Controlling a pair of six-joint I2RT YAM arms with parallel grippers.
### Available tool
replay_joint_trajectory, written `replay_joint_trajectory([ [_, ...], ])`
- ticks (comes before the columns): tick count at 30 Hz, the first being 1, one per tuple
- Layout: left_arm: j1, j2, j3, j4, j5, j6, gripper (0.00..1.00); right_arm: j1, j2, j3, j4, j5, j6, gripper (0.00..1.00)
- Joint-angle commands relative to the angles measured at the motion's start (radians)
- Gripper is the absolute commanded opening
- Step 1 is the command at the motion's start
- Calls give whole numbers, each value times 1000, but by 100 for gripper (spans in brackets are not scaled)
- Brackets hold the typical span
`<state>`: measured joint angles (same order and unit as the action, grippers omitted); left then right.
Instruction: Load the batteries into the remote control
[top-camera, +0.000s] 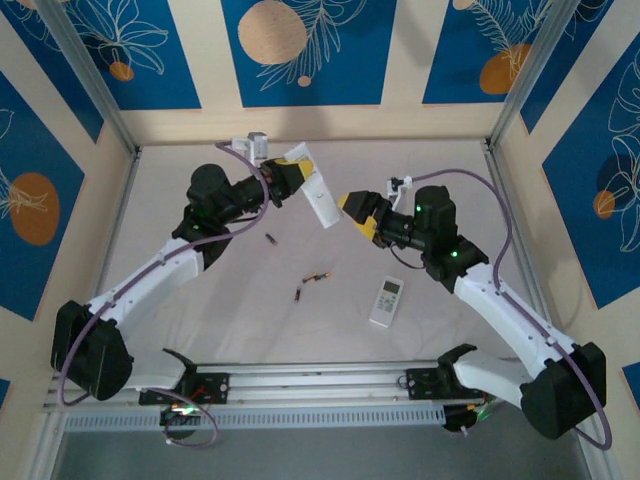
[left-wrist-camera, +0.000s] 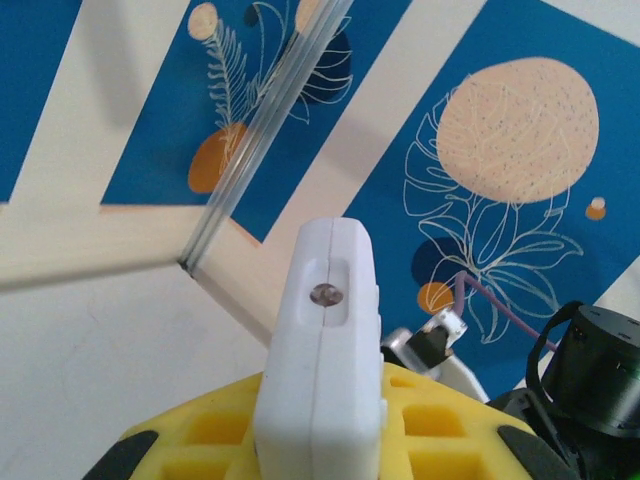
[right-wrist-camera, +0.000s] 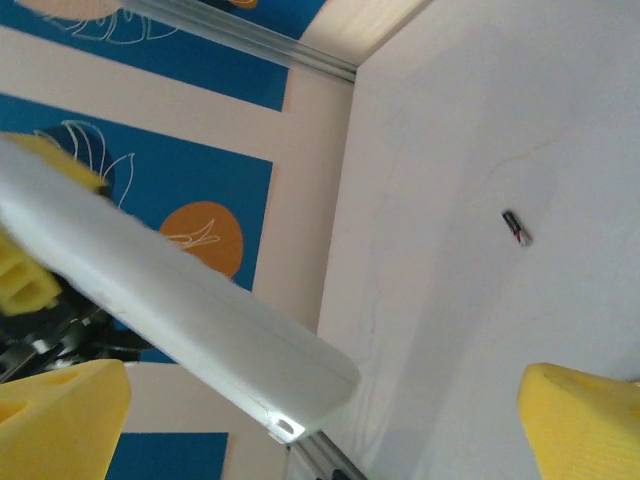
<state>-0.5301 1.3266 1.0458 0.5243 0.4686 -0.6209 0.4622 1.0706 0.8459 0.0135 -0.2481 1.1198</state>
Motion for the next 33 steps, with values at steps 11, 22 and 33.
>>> replay_joint_trajectory([
  [11, -50, 10, -4, -30, -135, 97, 0, 65, 96, -15, 237, 2, 96, 99],
  [22, -66, 7, -4, -29, -113, 118, 0, 72, 155, 28, 231, 19, 112, 99],
  [33, -72, 2, -21, -8, -110, 144, 0, 65, 159, 20, 244, 36, 136, 99],
])
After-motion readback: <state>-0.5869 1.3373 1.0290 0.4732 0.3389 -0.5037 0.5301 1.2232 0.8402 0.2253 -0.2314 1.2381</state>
